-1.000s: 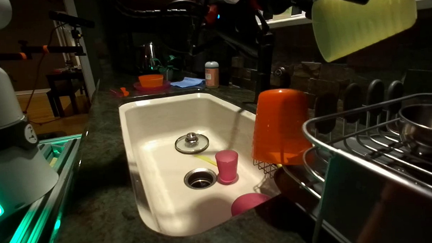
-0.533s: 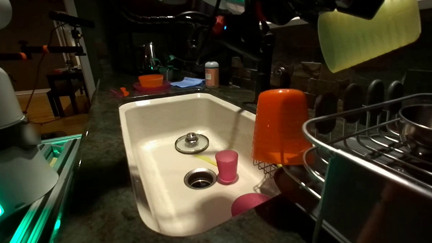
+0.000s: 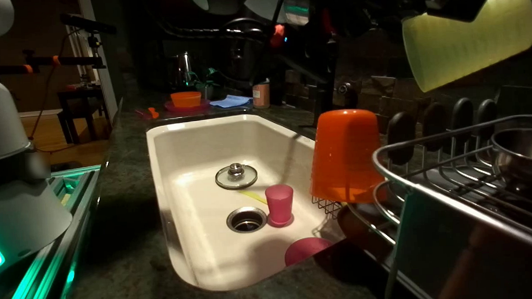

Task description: Put the yellow cup on the dishrack.

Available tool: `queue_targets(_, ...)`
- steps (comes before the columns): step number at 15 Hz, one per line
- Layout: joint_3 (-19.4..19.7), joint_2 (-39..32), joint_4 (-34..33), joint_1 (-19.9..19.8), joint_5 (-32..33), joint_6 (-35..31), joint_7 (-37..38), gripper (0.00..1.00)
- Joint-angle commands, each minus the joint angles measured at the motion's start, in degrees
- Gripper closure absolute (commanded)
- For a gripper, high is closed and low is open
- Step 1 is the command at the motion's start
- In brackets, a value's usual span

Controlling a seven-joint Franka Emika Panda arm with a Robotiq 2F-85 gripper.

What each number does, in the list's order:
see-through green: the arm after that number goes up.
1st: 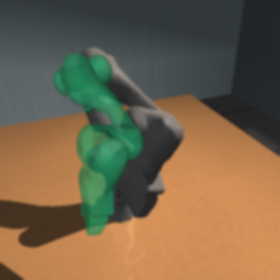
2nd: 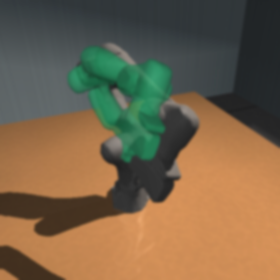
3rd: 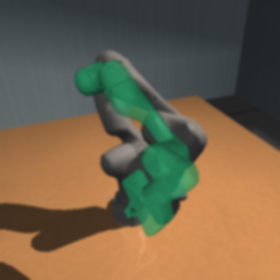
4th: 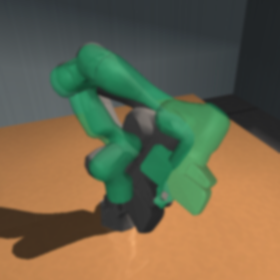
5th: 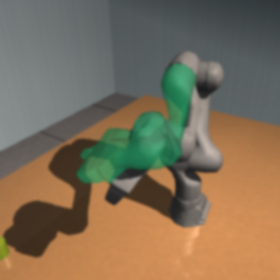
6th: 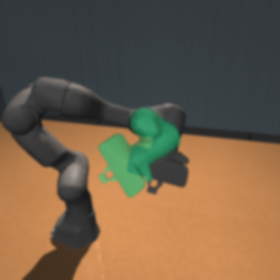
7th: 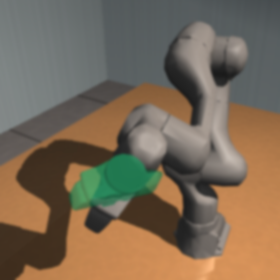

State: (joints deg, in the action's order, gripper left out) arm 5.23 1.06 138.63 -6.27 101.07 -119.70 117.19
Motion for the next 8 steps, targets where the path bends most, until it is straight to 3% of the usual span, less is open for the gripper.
queue_targets(1, 0.0, -1.0, -0.2, 0.5, 1.2, 2.1, 0.5, 0.53)
queue_targets(8, 0.1, -2.2, -1.4, 0.3, 1.8, 3.1, 1.5, 0.53)
